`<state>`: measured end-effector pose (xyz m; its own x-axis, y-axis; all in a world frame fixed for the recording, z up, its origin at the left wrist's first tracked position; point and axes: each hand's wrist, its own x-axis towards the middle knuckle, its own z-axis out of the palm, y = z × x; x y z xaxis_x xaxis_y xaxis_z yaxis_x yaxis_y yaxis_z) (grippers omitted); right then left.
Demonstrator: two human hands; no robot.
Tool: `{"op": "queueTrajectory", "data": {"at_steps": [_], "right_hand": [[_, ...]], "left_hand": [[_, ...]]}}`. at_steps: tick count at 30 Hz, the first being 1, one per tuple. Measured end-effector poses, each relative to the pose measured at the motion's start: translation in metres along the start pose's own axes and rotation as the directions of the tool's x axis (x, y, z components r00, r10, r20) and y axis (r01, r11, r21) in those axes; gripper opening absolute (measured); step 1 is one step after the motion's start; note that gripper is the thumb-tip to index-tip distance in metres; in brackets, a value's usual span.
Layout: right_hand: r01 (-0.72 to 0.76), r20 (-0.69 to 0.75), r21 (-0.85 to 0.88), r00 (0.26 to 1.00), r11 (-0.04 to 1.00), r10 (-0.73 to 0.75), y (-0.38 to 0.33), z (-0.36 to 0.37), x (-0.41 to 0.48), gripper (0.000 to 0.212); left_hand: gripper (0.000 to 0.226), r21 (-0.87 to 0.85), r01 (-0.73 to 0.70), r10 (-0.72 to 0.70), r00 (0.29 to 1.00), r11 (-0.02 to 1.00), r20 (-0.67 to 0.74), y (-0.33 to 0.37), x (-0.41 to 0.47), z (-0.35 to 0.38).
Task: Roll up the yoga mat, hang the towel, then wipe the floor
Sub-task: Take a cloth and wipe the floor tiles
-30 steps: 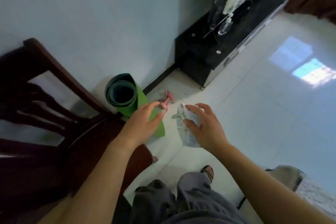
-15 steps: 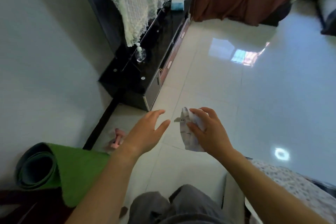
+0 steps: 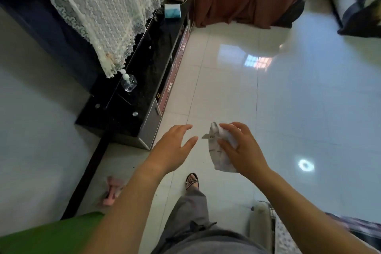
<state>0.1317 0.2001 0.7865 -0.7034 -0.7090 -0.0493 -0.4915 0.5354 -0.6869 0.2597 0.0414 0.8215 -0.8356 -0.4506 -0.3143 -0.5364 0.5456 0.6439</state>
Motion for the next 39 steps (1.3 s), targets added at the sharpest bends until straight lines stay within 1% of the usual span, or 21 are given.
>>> {"op": "queueTrajectory", "data": {"at_steps": [4, 6, 9, 14, 17, 21, 25, 28, 31, 33, 39], "right_hand": [[-0.001, -0.027, -0.001, 1.0, 1.0, 0.001, 0.001, -0.035, 0.076, 0.034], [0.0, -0.079, 0.001, 0.997, 1.0, 0.0, 0.003, -0.054, 0.114, 0.034], [-0.039, -0.146, 0.024, 0.988, 0.999, 0.042, 0.016, -0.079, 0.155, 0.035], [-0.133, -0.216, 0.049, 0.966, 0.99, 0.14, 0.071, -0.116, 0.203, 0.037], [-0.157, -0.239, 0.096, 0.955, 0.983, 0.176, 0.114, -0.14, 0.246, 0.037], [-0.114, -0.24, 0.124, 0.96, 0.986, 0.141, 0.161, -0.187, 0.318, 0.035], [-0.083, -0.241, 0.108, 0.965, 0.991, 0.107, 0.2, -0.248, 0.382, 0.033], [-0.096, -0.252, 0.097, 0.961, 0.991, 0.118, 0.231, -0.282, 0.431, 0.033], [-0.092, -0.21, 0.095, 0.971, 0.991, 0.11, 0.25, -0.296, 0.476, 0.036], [-0.072, -0.174, 0.086, 0.981, 0.994, 0.086, 0.254, -0.299, 0.511, 0.036], [-0.012, -0.056, 0.082, 0.998, 0.997, 0.016, 0.256, -0.293, 0.64, 0.036]], "left_hand": [[0.049, 0.013, -0.053, 0.053, 0.998, 0.998, 0.036, 0.026, 0.078, -0.032], [0.05, 0.037, -0.096, 0.094, 0.995, 0.995, 0.042, 0.043, 0.122, -0.045], [0.05, 0.071, -0.148, 0.143, 0.987, 0.986, 0.072, 0.071, 0.18, -0.053], [0.05, 0.109, -0.213, 0.193, 0.966, 0.971, 0.172, 0.124, 0.268, -0.034], [0.049, 0.115, -0.251, 0.228, 0.956, 0.961, 0.183, 0.159, 0.33, -0.02], [0.047, 0.139, -0.231, 0.212, 0.967, 0.963, 0.143, 0.207, 0.415, -0.013], [0.048, 0.156, -0.213, 0.19, 0.971, 0.965, 0.146, 0.26, 0.486, -0.009], [0.049, 0.133, -0.203, 0.187, 0.974, 0.97, 0.124, 0.29, 0.534, -0.004], [0.049, 0.119, -0.172, 0.156, 0.978, 0.978, 0.136, 0.298, 0.568, -0.003], [0.049, 0.114, -0.127, 0.111, 0.984, 0.985, 0.137, 0.295, 0.593, -0.008], [0.049, 0.082, -0.028, 0.022, 0.997, 0.996, 0.075, 0.274, 0.701, -0.039]]}}
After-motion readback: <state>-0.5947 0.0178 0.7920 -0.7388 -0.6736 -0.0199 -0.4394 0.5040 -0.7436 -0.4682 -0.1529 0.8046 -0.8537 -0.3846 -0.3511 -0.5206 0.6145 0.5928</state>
